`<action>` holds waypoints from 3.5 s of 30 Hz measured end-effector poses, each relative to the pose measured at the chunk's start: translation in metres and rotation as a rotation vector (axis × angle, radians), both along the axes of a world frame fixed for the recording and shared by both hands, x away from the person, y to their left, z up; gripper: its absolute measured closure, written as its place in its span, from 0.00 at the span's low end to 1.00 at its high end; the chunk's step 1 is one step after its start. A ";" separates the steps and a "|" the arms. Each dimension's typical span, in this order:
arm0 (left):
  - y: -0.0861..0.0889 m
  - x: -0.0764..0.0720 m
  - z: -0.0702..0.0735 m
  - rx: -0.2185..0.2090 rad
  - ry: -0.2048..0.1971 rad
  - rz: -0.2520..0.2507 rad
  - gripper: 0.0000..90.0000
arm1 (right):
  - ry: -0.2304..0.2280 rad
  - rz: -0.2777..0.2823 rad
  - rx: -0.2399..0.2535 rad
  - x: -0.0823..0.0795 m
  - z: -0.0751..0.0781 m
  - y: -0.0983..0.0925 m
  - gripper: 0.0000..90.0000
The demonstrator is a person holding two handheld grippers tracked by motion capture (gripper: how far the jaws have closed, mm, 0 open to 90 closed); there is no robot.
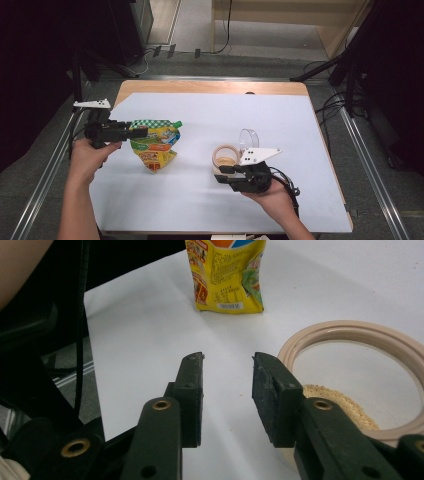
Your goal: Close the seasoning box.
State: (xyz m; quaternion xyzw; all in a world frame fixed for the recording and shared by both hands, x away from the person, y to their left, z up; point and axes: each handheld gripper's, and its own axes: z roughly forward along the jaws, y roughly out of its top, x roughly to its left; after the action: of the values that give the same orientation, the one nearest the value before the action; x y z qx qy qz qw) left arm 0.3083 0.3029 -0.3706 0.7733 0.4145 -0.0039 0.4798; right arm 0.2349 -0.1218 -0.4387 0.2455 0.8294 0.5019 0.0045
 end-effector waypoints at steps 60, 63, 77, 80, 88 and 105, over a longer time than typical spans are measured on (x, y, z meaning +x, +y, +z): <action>0.051 -0.011 -0.043 0.141 -0.015 0.238 0.44 | -0.002 -0.226 0.005 0.029 0.018 -0.072 1.00; 0.047 -0.008 -0.048 0.152 -0.005 0.229 0.44 | -0.004 -0.211 -0.004 0.028 0.017 -0.068 1.00; 0.035 0.000 -0.056 0.165 0.017 0.197 0.43 | -0.027 -0.251 -0.016 0.034 0.013 -0.082 0.82; 0.033 0.000 -0.057 0.157 0.021 0.193 0.42 | -0.021 -0.261 -0.016 0.038 0.007 -0.088 0.72; 0.031 0.001 -0.057 0.155 0.021 0.188 0.42 | -0.056 -0.280 0.005 0.047 -0.010 -0.106 0.52; 0.025 0.005 -0.061 0.152 0.021 0.169 0.42 | -0.042 -0.389 -0.015 0.063 -0.043 -0.141 0.30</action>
State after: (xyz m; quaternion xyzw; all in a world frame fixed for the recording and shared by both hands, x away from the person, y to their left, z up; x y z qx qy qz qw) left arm 0.3134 0.3278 -0.4318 0.7696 0.4823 0.0597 0.4142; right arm 0.2977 -0.2625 -0.4816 0.3904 0.7698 0.4903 0.1204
